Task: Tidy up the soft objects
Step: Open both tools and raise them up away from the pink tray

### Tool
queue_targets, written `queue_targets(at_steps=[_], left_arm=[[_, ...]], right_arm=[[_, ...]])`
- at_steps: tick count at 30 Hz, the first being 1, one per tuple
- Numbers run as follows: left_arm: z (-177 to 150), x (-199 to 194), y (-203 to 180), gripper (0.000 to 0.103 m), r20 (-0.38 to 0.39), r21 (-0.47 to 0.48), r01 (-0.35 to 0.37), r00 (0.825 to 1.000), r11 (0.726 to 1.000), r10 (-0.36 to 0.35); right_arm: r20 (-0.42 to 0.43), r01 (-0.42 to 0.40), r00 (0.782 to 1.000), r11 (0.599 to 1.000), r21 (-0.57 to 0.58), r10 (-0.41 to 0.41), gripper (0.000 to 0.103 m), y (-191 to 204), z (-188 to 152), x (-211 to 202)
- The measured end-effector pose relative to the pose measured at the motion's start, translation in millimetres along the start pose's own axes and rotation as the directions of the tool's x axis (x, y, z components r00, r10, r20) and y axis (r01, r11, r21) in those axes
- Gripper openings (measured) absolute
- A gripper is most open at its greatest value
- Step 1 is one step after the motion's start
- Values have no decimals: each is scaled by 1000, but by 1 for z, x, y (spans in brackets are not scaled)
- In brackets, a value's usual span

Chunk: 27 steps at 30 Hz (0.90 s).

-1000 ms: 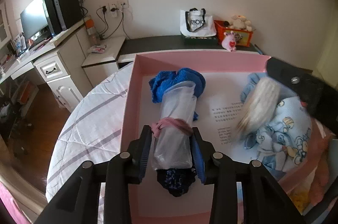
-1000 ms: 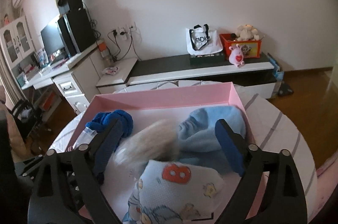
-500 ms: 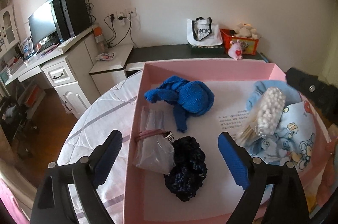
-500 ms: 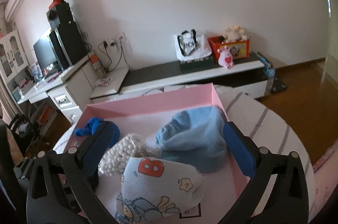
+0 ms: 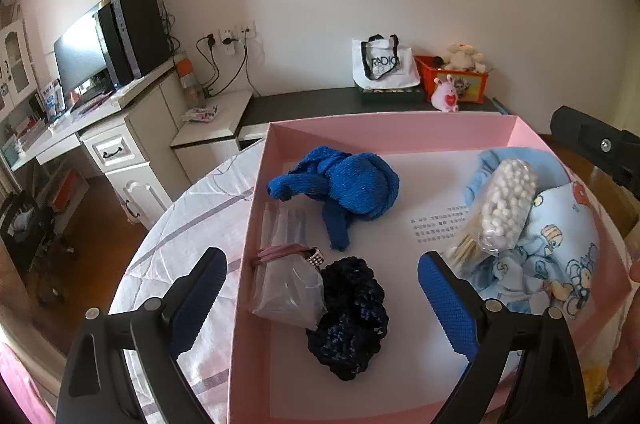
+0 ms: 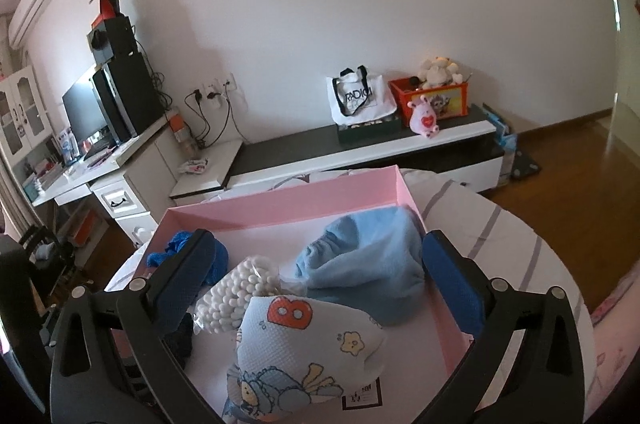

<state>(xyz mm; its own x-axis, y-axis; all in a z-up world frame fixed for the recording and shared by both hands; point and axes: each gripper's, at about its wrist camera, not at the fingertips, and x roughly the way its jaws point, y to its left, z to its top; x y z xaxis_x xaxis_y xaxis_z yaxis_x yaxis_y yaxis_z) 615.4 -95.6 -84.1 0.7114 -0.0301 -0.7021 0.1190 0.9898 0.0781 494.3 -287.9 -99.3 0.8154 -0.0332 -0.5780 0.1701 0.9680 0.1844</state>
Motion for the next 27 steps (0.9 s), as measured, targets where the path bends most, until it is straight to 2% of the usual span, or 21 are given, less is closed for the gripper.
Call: queue_targets(at_steps=[5, 9, 15, 18, 23, 27], left_arm=[[-1, 0, 0, 97, -2, 2, -21, 1000, 1000, 21], [0, 0, 3, 97, -20, -16, -7, 1000, 1000, 7], [1, -9, 10, 97, 6, -46, -49, 999, 998, 49], [1, -23, 10, 97, 37, -50, -72, 997, 996, 73], [0, -53, 15, 97, 64, -75, -50, 996, 996, 55], [-8, -90, 15, 97, 127, -92, -59, 989, 994, 70]], right_arm=[[-11, 6, 1000, 1000, -8, -7, 103, -1, 0, 1], [-12, 39, 999, 999, -34, -39, 103, 3, -1, 1], [6, 58, 998, 998, -40, -58, 103, 4, 4, -12], [40, 72, 997, 997, -42, -70, 103, 4, 10, -29], [99, 96, 991, 992, -87, -87, 103, 9, 13, -68], [130, 90, 989, 990, -104, -76, 103, 15, 11, -104]])
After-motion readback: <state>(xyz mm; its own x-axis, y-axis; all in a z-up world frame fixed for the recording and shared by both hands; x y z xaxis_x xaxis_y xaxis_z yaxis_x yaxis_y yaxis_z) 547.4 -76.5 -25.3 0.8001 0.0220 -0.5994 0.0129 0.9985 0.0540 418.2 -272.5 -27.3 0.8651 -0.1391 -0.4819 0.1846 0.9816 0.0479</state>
